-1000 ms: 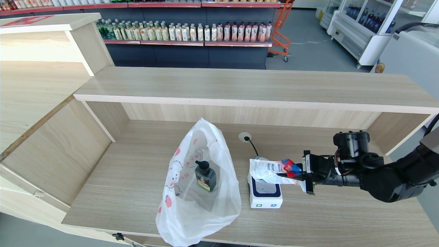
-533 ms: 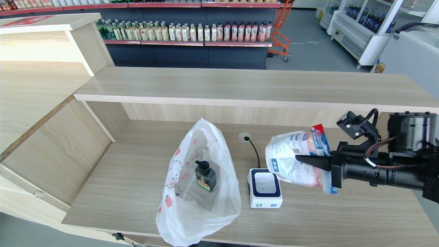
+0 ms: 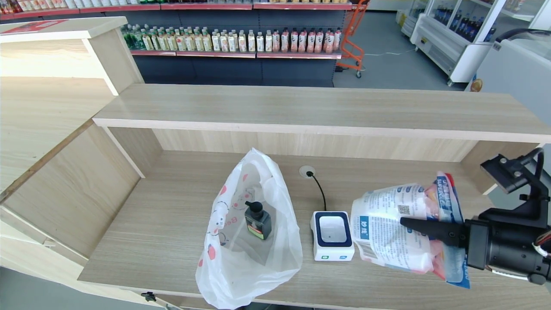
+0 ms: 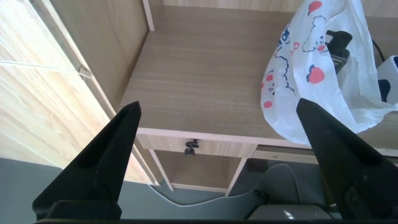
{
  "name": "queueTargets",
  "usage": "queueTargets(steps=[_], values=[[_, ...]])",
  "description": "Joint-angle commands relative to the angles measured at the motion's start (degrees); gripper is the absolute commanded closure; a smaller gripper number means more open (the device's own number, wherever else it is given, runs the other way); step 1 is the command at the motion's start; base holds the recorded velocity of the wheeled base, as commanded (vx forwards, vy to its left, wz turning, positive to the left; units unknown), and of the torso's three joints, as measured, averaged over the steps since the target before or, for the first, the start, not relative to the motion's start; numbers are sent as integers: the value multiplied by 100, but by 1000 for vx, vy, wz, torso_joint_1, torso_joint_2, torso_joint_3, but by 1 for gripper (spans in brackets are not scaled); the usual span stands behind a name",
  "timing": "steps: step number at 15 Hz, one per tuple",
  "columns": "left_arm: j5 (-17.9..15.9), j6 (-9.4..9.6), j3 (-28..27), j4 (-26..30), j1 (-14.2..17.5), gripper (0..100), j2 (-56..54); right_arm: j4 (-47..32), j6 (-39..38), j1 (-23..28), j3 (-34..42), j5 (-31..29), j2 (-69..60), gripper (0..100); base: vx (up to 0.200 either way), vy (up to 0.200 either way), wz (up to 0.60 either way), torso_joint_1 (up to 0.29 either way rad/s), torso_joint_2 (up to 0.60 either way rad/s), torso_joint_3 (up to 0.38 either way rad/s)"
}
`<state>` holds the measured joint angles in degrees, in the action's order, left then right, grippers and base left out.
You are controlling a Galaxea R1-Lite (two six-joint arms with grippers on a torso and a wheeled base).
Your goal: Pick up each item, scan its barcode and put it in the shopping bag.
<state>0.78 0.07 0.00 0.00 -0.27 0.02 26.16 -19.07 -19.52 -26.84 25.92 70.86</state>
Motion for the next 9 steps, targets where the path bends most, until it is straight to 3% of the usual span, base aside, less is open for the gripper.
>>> queueTargets(steps=[1, 3, 9], values=[[1, 1, 0, 0, 0, 0, -2, 3, -62, 9, 92, 1, -292, 100, 0, 0, 0, 0, 0, 0], [1, -7, 0, 0, 0, 0, -2, -6, -89, 27, 109, 10, -354, 100, 0, 0, 0, 0, 0, 0], [1, -7, 0, 0, 0, 0, -2, -973, -783, -52, -374, 71, -609, 100, 0, 200, 0, 7, 4, 5]])
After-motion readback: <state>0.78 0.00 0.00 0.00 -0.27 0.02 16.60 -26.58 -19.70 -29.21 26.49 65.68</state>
